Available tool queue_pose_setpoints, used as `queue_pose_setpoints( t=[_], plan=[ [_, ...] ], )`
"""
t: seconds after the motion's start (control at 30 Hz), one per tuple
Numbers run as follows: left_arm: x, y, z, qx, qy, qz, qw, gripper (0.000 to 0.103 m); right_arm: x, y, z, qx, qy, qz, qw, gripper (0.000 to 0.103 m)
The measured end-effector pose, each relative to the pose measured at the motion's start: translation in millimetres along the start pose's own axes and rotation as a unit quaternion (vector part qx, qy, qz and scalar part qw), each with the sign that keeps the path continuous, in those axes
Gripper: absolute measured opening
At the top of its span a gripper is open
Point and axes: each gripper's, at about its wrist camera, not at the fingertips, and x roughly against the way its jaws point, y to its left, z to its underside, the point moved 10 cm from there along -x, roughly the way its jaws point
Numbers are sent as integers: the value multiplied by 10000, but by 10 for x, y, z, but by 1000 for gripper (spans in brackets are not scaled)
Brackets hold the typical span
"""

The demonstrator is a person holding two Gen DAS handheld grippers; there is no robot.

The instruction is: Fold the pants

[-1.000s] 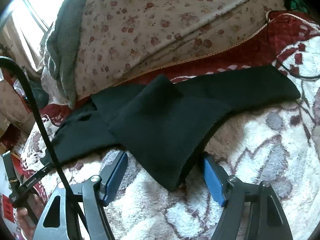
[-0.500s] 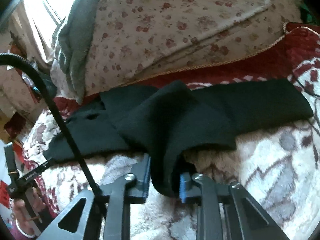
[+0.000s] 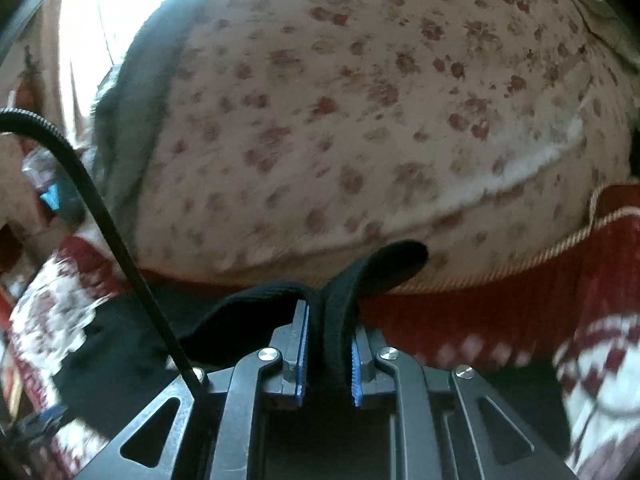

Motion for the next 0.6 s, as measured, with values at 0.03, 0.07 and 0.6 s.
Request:
queue_pose_setpoints(
  t=[0.03,0.07,0.6],
  plan=[
    [3,25,-10,42,-7,13,10000,70,-96,-93,-59,-61,14,117,9999,15],
    [2,39,-17,66,-9,24,10000,70,-196,-195,-102,-163,48,221,9996,15],
    [-57,225,15,957,148,605,9935,70,705,-513,994,-1873,582,-715,9780,41]
  ],
)
